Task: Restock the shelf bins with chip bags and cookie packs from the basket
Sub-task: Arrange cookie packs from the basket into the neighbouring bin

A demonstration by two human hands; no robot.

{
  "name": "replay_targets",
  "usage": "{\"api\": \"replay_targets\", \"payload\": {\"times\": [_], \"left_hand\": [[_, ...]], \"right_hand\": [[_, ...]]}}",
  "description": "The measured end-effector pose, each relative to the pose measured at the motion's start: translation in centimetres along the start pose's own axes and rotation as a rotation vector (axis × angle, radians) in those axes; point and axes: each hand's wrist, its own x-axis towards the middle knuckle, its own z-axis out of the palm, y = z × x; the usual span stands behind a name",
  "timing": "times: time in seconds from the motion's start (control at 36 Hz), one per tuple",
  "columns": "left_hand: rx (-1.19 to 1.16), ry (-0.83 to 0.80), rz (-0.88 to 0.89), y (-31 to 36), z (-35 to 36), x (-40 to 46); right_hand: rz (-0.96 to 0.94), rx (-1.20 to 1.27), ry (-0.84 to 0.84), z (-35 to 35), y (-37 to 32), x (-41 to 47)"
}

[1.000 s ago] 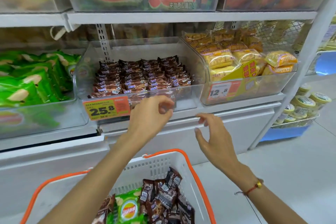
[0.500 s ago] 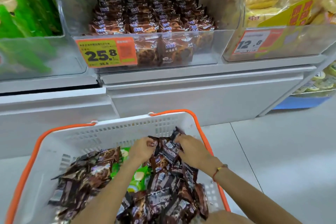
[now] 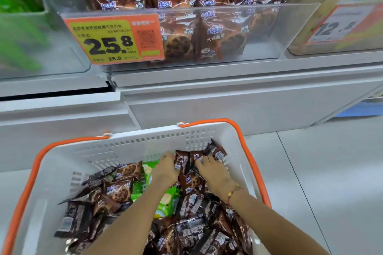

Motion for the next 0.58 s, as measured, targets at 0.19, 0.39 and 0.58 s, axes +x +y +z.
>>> {"api": "replay_targets", "payload": {"times": [0.19, 0.39, 0.58], "left_hand": [[-0.091, -0.024, 0.211, 1.7, -2.6, -0.9], [-0.414, -0.163, 0.436, 5.3, -9.4, -3.9], [-0.459, -0.099, 0.598, 9.4, -16.0, -9.2]], "right_hand": [[0.132, 0.824, 0.000, -4.0, 1.5, -1.6], [0.347, 1.675, -0.109, -11.5, 4.2, -4.9], [0.108, 1.482, 0.077, -16.8, 6.5, -11.0]]}}
